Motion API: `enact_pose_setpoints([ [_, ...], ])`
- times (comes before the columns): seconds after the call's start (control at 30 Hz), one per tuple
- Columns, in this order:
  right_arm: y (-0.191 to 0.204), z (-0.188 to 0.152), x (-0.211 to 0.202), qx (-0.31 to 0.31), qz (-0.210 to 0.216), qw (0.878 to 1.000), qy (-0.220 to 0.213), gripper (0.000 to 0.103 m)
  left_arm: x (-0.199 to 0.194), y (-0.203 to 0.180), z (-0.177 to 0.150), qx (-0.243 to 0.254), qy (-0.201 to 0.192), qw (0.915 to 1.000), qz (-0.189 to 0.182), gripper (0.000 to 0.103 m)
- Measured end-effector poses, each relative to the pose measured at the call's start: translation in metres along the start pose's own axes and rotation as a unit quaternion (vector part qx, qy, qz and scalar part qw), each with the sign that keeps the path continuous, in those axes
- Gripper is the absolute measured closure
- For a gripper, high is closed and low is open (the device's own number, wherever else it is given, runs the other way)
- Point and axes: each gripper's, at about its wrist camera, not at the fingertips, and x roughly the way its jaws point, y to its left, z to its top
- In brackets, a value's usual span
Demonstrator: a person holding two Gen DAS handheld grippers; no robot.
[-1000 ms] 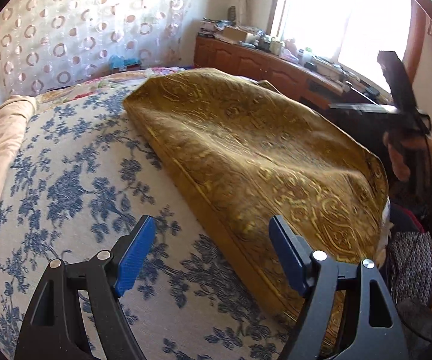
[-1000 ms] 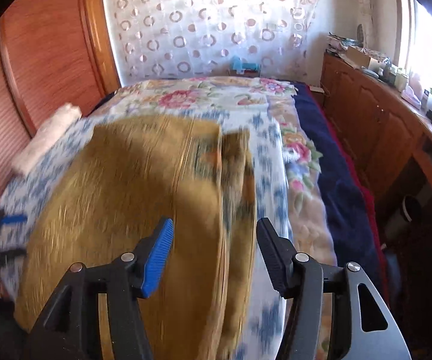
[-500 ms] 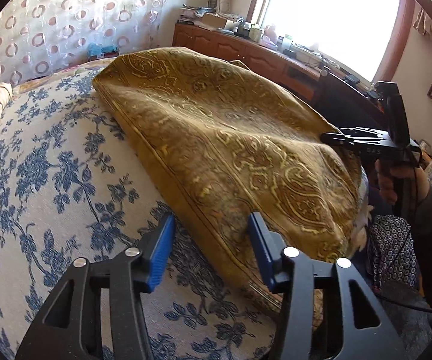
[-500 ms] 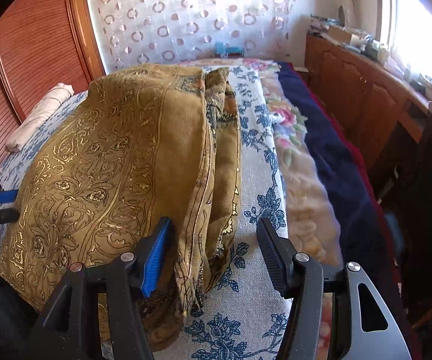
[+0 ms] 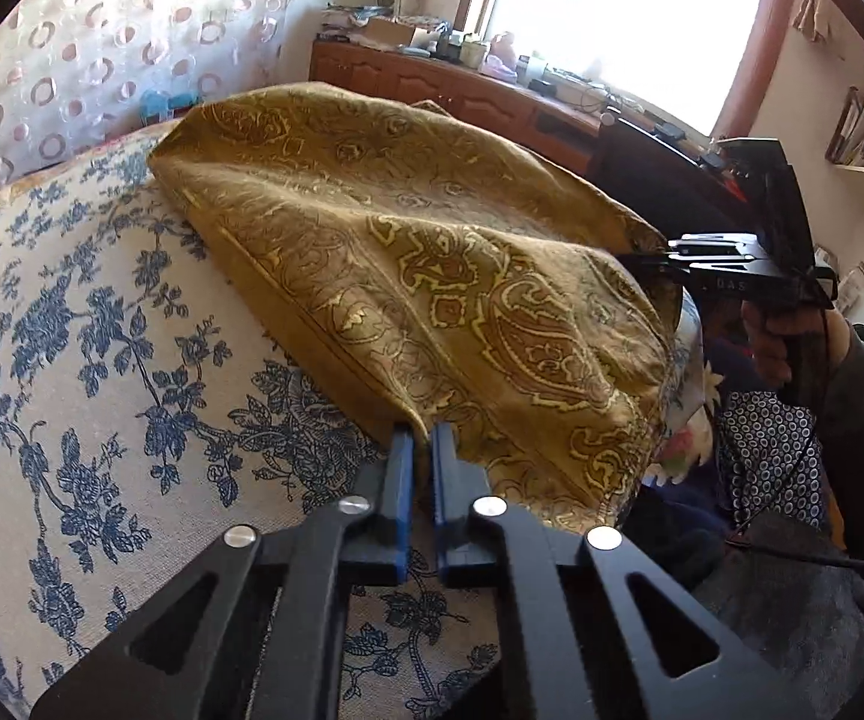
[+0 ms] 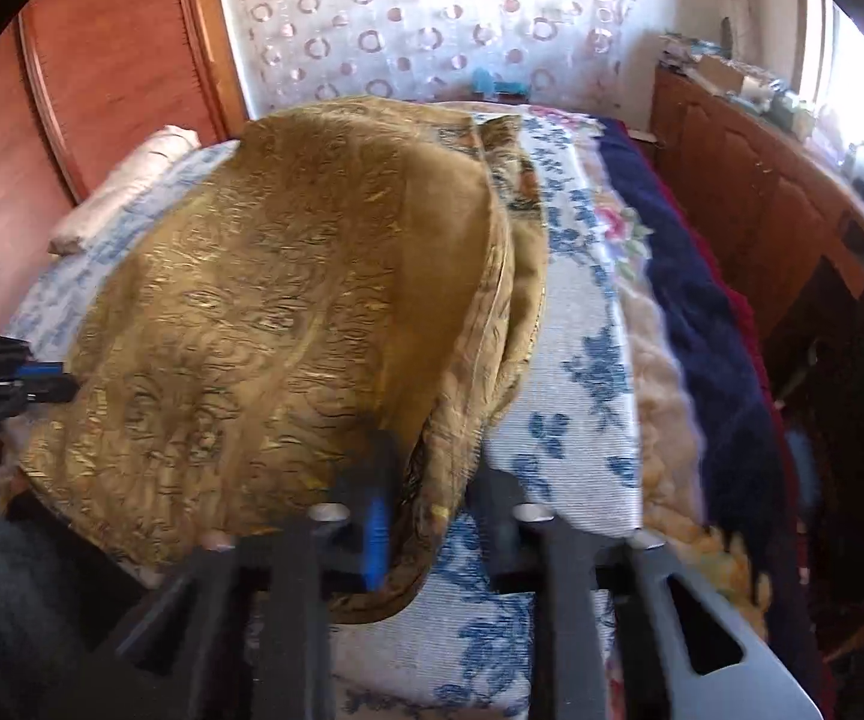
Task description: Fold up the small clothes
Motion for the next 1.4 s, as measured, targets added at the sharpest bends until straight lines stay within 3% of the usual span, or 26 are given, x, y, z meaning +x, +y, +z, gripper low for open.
enact_pose_setpoints([
  [0.1,-0.003,0.001,-0.005,0.007,0.017,1.0,-0.011,0.094,-0.012,0.0,0.007,-0.003,-0.024,0.9997,-0.003,0.099],
  [0.27,-0.013,0.018,-0.038,0.028,0.062,0.994,-0.08,0.095,-0.036,0.008,0.03,-0.021,-0.075,0.9968,-0.015,0.1],
  [0.5,-0.027,0.086,-0.048,0.037,0.089,0.985,-0.142,0.095,-0.05,0.045,0.084,-0.047,-0.136,0.9896,-0.002,0.1],
  [0.73,-0.038,0.176,0.013,0.051,0.075,0.987,-0.134,0.095,-0.023,0.107,0.136,-0.085,-0.141,0.9848,0.056,0.1],
  [0.97,-0.032,0.217,0.082,0.07,0.047,0.993,-0.084,0.091,0.014,0.149,0.149,-0.119,-0.107,0.9841,0.077,0.099],
  [1.0,-0.034,0.22,0.087,0.071,0.041,0.994,-0.079,0.088,0.017,0.153,0.15,-0.12,-0.107,0.9835,0.084,0.095],
  [1.03,-0.028,0.227,0.086,0.071,0.036,0.994,-0.077,0.081,0.018,0.157,0.15,-0.119,-0.109,0.9824,0.093,0.082],
  [1.07,-0.027,0.233,0.085,0.069,0.025,0.994,-0.08,0.075,0.017,0.157,0.151,-0.118,-0.113,0.9818,0.097,0.076],
  [1.13,-0.028,0.237,0.078,0.064,0.006,0.993,-0.1,0.055,0.014,0.161,0.152,-0.116,-0.124,0.9803,0.101,0.063],
  [1.2,-0.029,0.241,0.064,0.059,-0.011,0.992,-0.11,0.049,0.011,0.163,0.154,-0.112,-0.126,0.9809,0.097,0.06],
  [1.3,-0.019,0.235,0.052,0.04,-0.024,0.991,-0.124,0.049,0.007,0.161,0.153,-0.1,-0.123,0.9825,0.098,0.056],
  [1.37,-0.016,0.23,0.046,0.03,-0.045,0.99,-0.132,0.048,0.004,0.164,0.15,-0.1,-0.125,0.9824,0.096,0.042],
  [1.4,-0.015,0.227,0.043,0.027,-0.046,0.989,-0.137,0.048,0.003,0.166,0.149,-0.103,-0.127,0.982,0.094,0.029],
])
